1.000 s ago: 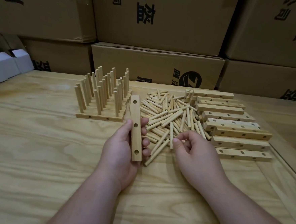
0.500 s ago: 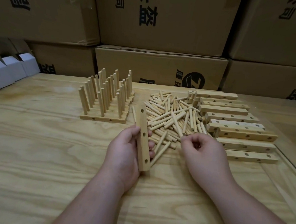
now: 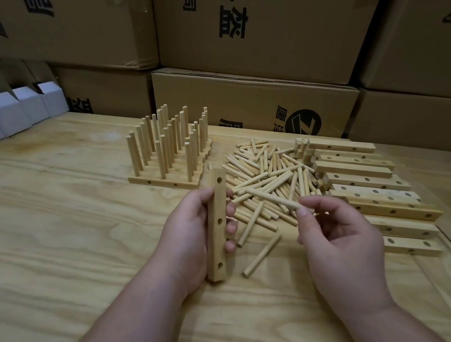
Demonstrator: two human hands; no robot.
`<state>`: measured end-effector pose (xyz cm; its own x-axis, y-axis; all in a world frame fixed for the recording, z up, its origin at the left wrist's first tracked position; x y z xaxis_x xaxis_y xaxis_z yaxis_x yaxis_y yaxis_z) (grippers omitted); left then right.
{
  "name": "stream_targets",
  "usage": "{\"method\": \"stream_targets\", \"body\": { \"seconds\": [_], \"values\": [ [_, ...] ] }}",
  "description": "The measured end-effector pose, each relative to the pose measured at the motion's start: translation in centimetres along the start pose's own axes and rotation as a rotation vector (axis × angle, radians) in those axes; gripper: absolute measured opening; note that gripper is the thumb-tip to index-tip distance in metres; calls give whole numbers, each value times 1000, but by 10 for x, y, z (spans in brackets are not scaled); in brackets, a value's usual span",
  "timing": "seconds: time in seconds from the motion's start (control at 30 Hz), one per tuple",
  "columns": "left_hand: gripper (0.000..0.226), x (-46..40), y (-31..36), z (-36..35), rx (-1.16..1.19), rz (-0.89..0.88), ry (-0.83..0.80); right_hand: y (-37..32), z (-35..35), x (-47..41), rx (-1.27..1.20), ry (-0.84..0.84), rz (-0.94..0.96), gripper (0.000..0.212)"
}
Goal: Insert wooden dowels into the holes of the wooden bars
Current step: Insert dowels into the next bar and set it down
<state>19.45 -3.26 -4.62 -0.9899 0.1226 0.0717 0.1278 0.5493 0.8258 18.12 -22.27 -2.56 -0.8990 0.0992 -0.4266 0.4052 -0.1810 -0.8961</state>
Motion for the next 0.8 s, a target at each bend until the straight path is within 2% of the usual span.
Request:
{"method": "stream_targets", "body": {
  "seconds": [0.07,0.2,0.33,0.5,0.67,0.73,0.8],
  "values": [
    [37,0,3,5,-148,-22,20,-1,-2,2,-3,-19,28,20],
    [25,1,9,11,-329,-72,47,1,-2,2,-10,-23,57,21],
    [16,0,6,16,-337,-67,97,2,-3,1,-8,-36,76,21],
    [34,-1,5,17,-312,-63,97,1,-5,2,23,-66,107,20],
    [13,0,6,16,-318,-72,95,-1,-6,4,54,-78,158,20],
    [20,1,6,16,-340,-80,87,-1,-6,4,54,-80,171,21],
    [17,1,5,14,-353,-89,65,0,-5,3,49,-76,171,24]
  ]
}}
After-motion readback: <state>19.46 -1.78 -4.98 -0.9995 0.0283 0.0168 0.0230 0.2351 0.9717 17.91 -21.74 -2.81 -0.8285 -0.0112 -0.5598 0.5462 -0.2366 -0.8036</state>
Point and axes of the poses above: each hand's wrist, its own x-axis away from the middle knuckle, its own z-axis out of the back of the hand, y = z × x, the point moved 4 cm from there along -x, towards the middle knuckle, and after that the axes turned 7 degrees about -y, right-handed, at the moved point
